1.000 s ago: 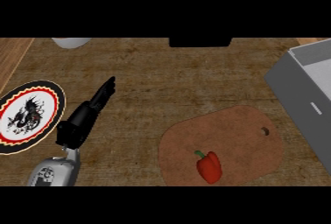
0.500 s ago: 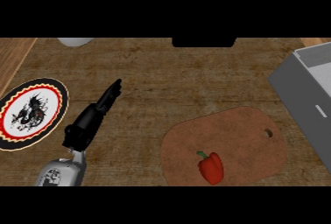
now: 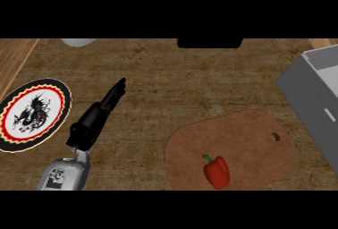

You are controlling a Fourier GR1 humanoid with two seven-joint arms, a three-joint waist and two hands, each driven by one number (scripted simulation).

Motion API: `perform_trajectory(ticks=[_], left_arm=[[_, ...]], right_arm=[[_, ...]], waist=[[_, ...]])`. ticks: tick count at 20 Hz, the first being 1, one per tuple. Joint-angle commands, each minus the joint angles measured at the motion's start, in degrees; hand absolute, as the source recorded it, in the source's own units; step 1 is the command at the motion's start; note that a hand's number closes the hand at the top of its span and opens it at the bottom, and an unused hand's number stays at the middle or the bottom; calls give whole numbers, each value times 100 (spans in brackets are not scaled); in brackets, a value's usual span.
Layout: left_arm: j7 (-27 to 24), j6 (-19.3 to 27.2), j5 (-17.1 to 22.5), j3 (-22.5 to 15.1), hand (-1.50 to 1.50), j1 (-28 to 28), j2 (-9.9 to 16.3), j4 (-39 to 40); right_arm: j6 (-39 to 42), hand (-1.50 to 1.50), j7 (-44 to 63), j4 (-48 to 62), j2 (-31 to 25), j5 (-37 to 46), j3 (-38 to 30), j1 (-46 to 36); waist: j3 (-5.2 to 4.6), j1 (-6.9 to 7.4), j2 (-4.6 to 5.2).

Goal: Pick the pear from the cutting board and place it in the cardboard box

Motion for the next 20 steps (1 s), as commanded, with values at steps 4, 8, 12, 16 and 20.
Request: perform_trajectory(ticks=[4,8,12,16,20], left_arm=[[-197,50,-178,-96,0,59,-83,237],[301,-114,65,51,0,-190,-20,-146],[25,1,-14,40,0,-212,-128,128],[6,-46,-19,18,0,9,-100,84],[130,-149,71,-16,0,25,-102,-74]], right_arm=[[-773,150,119,552,280,1076,997,-929],[-885,150,-534,1774,57,1615,1466,-1644],[-1607,150,-378,2338,669,2299,2089,-2190],[-1301,150,-345,3263,811,2393,2292,-2734],[-1004,-150,-192,4044,1139,2200,2242,-2876]], waist=[[2,-13,-2],[4,29,3],[3,18,6],[4,53,11],[7,68,17]])
